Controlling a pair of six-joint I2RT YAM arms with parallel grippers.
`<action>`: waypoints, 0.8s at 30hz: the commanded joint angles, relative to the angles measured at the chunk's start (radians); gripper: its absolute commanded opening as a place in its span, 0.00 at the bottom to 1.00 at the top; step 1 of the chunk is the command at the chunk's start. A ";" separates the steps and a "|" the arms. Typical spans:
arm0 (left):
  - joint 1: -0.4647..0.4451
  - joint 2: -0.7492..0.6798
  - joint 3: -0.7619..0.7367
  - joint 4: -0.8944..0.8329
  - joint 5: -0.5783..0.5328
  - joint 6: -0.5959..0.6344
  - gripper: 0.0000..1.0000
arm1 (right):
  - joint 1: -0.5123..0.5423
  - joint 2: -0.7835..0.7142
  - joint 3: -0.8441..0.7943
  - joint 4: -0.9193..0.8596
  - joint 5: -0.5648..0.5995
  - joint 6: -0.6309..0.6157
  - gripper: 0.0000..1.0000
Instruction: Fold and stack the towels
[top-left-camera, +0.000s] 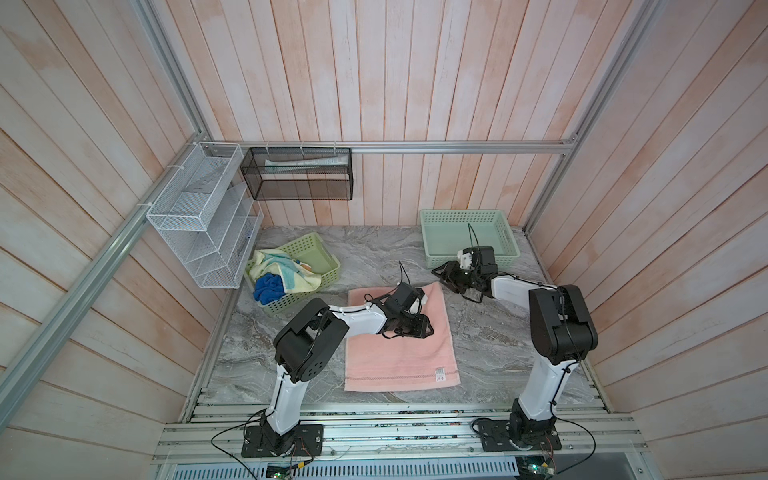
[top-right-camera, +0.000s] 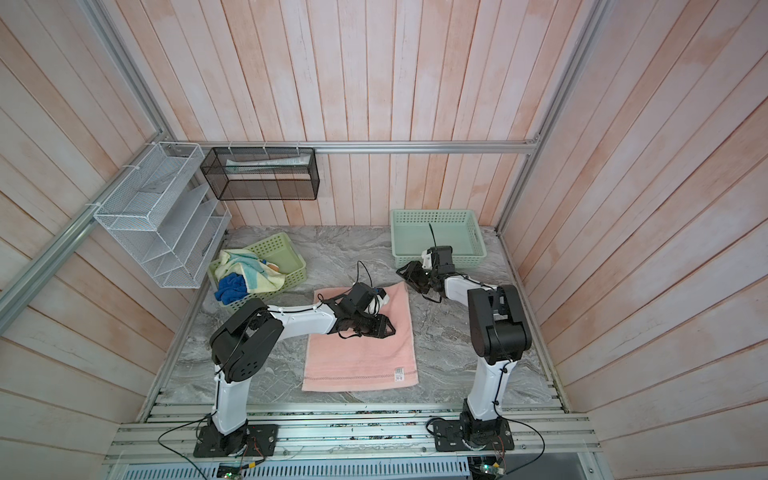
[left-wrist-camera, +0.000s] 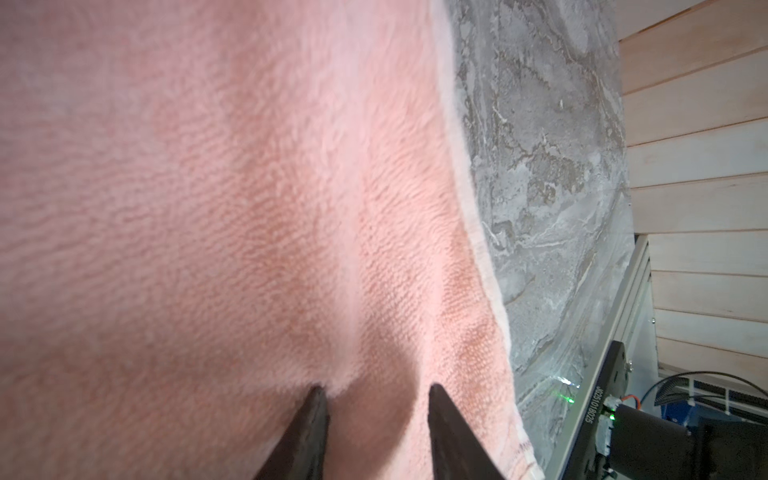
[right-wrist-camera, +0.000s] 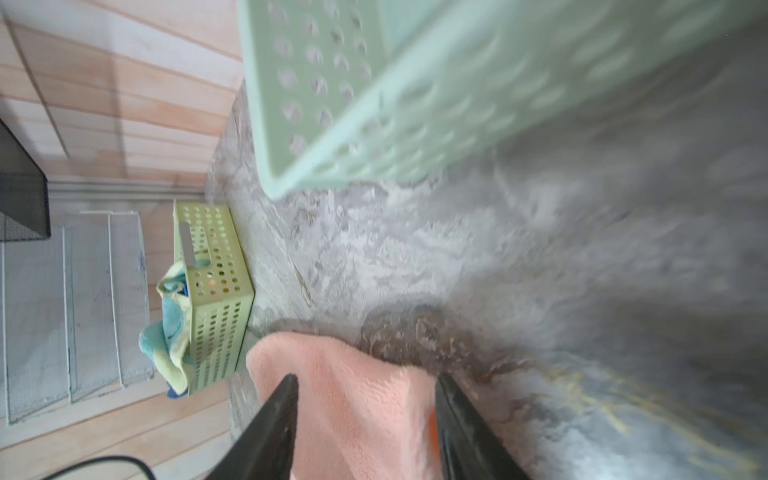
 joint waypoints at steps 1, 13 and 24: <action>-0.009 0.043 -0.071 -0.162 -0.024 -0.010 0.43 | -0.043 -0.072 0.027 -0.096 0.089 -0.084 0.54; 0.000 -0.062 -0.011 -0.205 -0.058 0.006 0.50 | 0.012 -0.080 -0.055 -0.153 0.149 -0.211 0.48; 0.257 -0.244 -0.024 -0.313 -0.189 0.072 0.56 | 0.132 0.037 0.010 -0.242 0.248 -0.299 0.43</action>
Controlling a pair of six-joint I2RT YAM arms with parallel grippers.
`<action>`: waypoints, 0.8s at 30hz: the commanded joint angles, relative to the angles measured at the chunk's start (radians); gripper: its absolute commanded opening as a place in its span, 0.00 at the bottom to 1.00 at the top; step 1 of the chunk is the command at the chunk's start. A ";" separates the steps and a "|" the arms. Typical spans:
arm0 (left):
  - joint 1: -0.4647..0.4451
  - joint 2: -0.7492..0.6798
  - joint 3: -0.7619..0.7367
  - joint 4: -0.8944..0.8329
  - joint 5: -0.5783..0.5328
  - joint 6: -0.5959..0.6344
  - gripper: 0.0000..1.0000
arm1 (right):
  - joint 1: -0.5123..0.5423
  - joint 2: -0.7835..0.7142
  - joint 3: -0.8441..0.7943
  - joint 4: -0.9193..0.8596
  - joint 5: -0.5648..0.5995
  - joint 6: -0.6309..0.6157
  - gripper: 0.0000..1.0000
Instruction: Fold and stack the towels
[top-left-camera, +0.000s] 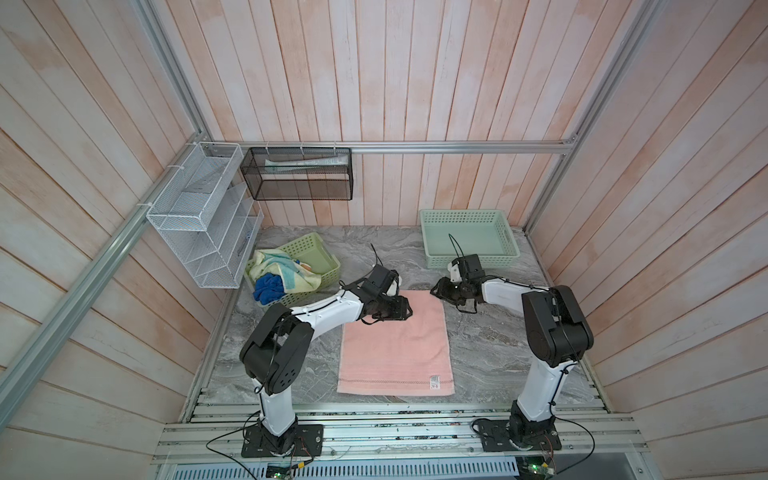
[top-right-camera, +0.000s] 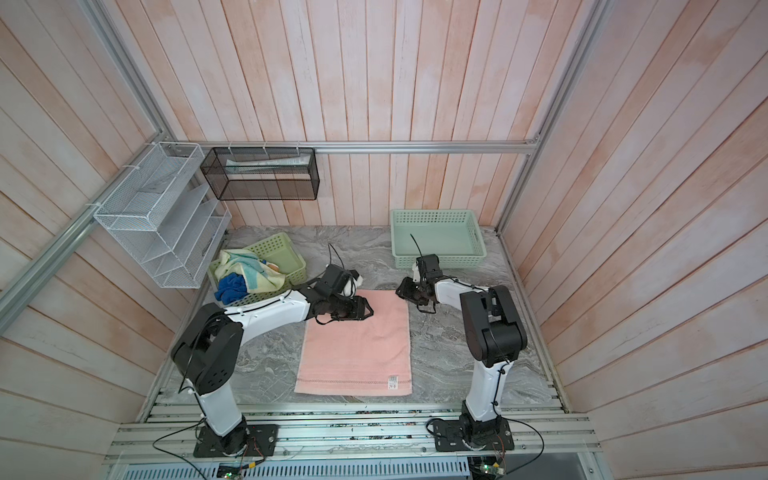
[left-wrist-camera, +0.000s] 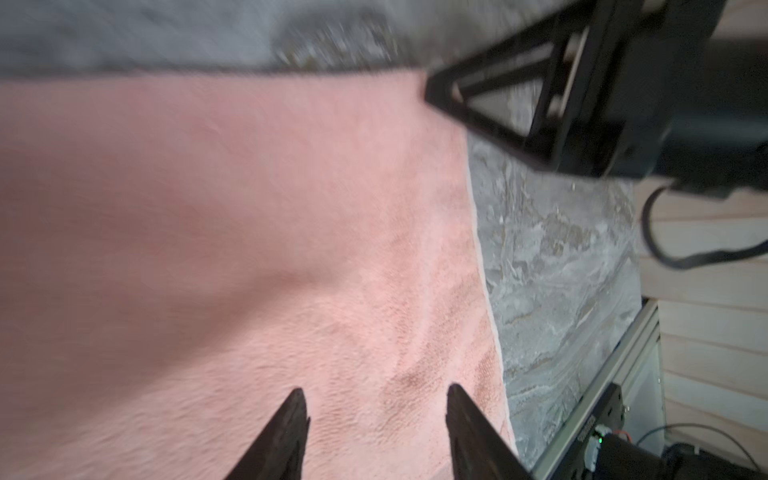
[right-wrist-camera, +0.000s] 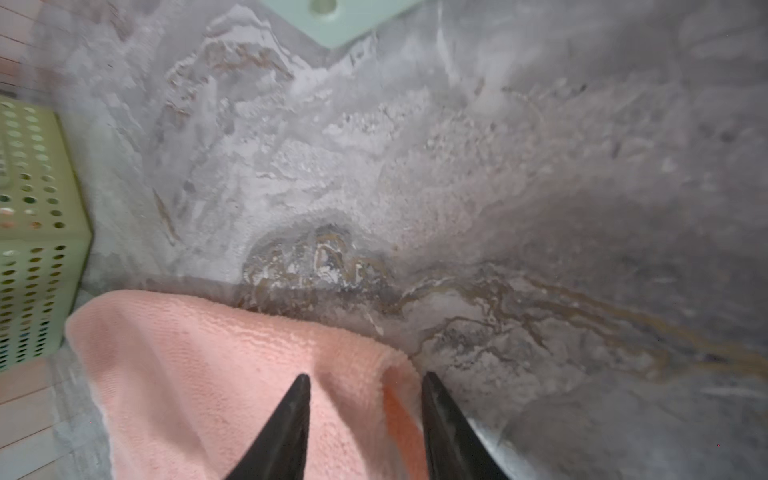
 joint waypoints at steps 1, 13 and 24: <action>0.094 -0.011 -0.020 -0.095 -0.110 0.057 0.56 | 0.021 0.022 0.048 -0.056 0.045 -0.049 0.43; 0.270 0.067 0.009 -0.110 -0.263 0.139 0.64 | 0.044 0.063 0.105 -0.148 0.167 -0.135 0.40; 0.288 0.177 0.058 -0.047 -0.213 0.167 0.62 | 0.044 0.117 0.161 -0.181 0.139 -0.198 0.39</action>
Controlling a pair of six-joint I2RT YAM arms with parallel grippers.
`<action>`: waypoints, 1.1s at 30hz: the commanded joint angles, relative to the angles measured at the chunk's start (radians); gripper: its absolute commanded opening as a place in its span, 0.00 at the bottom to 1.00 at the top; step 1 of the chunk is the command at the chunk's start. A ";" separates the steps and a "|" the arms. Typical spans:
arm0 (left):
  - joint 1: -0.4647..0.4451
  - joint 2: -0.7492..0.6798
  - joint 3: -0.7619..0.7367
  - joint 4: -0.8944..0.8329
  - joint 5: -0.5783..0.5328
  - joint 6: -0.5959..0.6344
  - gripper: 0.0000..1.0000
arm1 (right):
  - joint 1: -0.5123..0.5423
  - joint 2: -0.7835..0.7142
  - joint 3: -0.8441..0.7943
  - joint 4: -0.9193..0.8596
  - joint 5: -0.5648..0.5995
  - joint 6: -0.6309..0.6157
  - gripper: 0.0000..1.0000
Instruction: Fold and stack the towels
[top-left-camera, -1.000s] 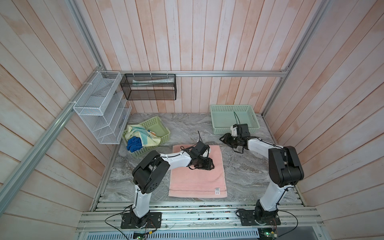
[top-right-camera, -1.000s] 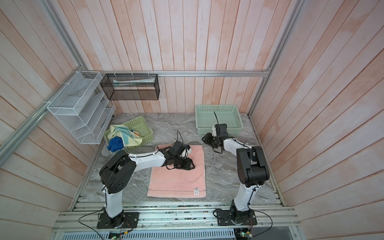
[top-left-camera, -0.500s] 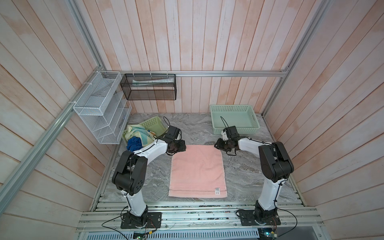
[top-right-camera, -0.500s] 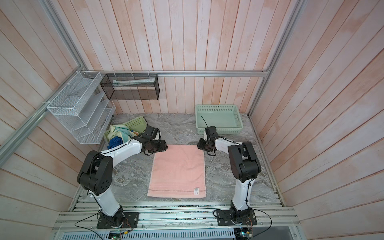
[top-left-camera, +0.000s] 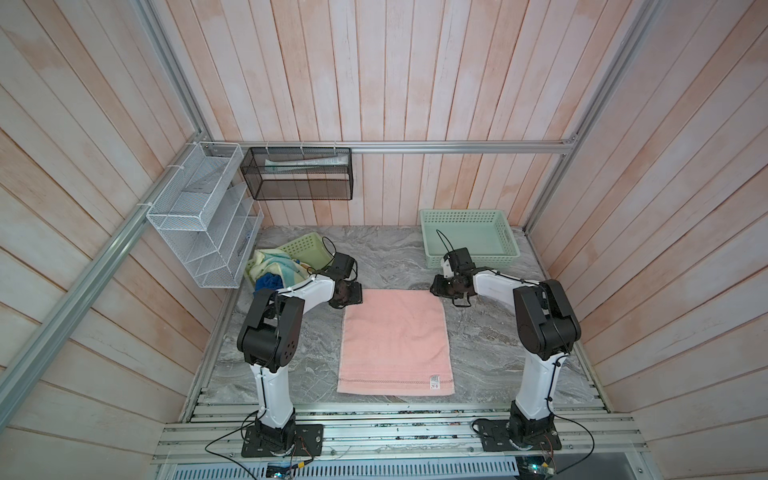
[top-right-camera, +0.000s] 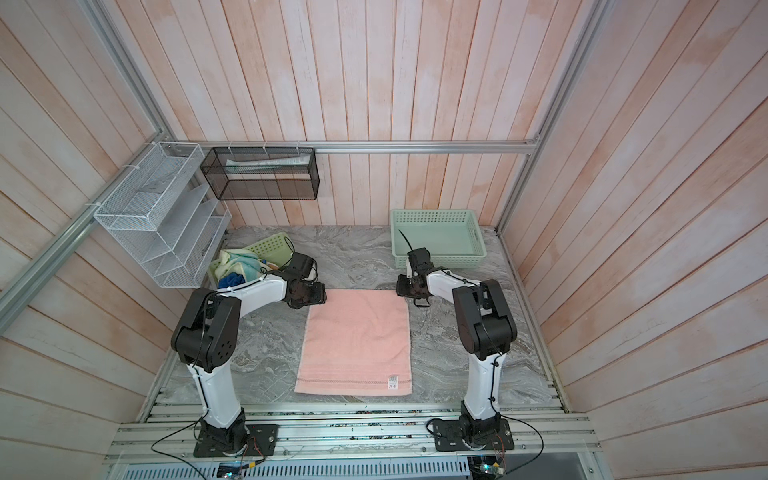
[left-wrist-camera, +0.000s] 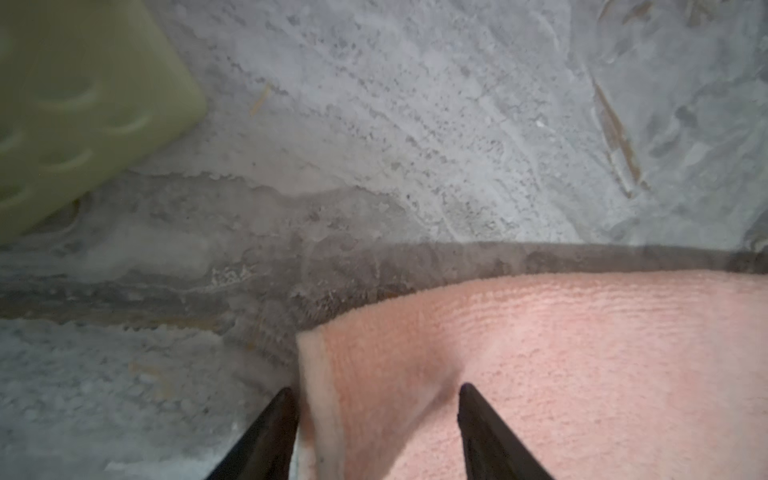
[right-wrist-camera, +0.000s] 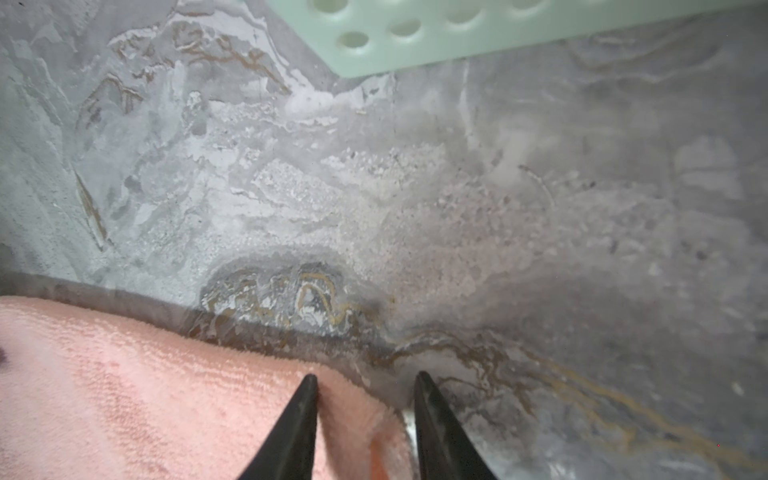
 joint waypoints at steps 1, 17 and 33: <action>0.013 0.032 0.013 0.056 0.042 0.029 0.60 | 0.003 0.038 0.014 -0.054 0.004 -0.052 0.37; 0.026 -0.175 -0.097 0.297 0.186 0.149 0.00 | 0.006 -0.127 0.010 0.000 0.150 -0.380 0.00; 0.028 -0.377 -0.273 0.411 0.340 0.154 0.00 | 0.058 -0.401 -0.176 0.030 0.233 -0.383 0.00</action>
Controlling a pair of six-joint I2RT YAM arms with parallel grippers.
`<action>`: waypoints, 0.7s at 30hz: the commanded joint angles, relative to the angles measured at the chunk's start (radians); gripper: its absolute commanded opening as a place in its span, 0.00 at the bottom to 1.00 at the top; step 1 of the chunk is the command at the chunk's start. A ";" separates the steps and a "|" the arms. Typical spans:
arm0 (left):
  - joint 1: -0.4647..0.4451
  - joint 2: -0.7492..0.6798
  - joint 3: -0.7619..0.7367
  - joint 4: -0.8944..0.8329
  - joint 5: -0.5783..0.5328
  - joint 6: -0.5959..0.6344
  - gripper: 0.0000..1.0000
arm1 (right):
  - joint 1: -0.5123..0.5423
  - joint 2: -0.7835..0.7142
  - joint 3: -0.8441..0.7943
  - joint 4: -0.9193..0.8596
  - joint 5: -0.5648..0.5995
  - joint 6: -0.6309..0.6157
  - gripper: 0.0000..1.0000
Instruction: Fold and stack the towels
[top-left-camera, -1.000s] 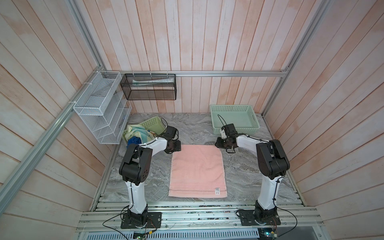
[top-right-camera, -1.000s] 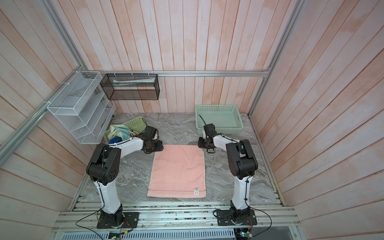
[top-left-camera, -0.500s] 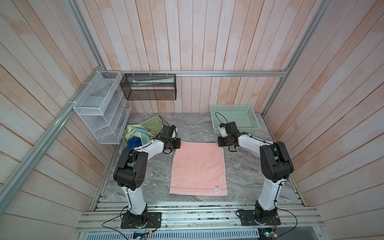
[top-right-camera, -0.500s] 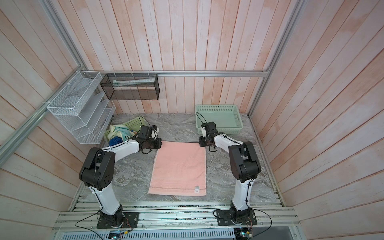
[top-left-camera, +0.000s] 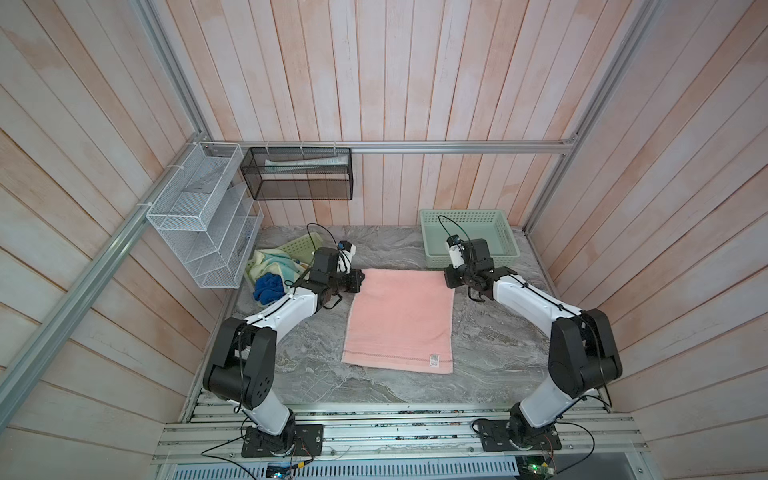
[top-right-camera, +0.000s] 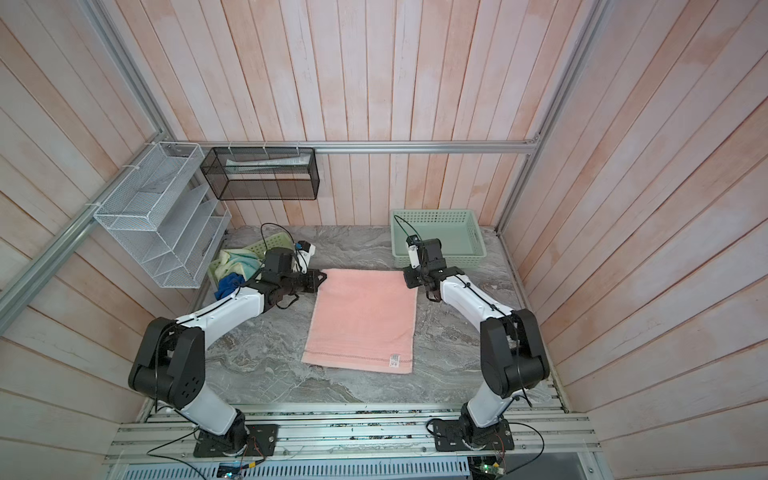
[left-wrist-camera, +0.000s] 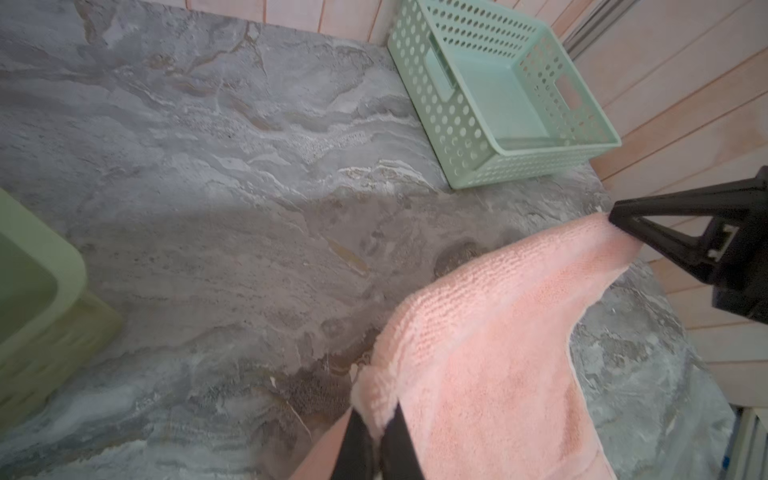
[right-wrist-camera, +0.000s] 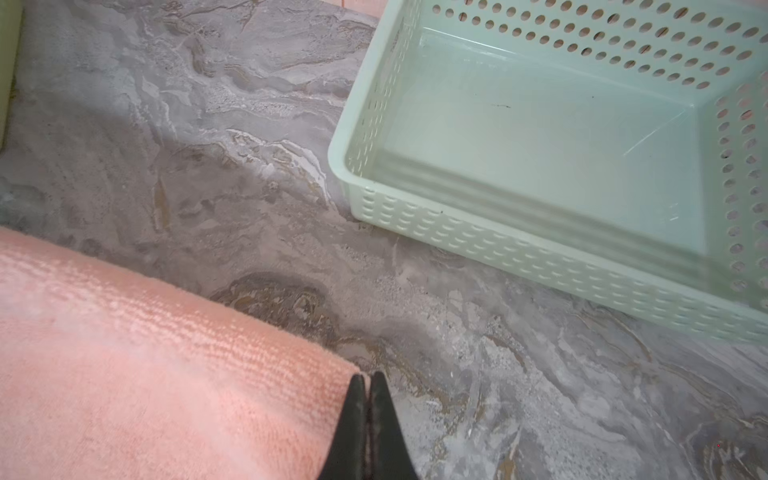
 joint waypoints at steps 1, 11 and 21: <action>0.006 -0.063 -0.059 0.046 0.058 0.028 0.00 | 0.040 -0.064 -0.069 -0.011 0.029 0.044 0.00; 0.009 -0.259 -0.347 0.156 0.073 -0.069 0.00 | 0.197 -0.247 -0.312 -0.073 0.028 0.248 0.00; 0.009 -0.435 -0.624 0.256 0.047 -0.223 0.18 | 0.259 -0.374 -0.453 -0.150 -0.121 0.472 0.12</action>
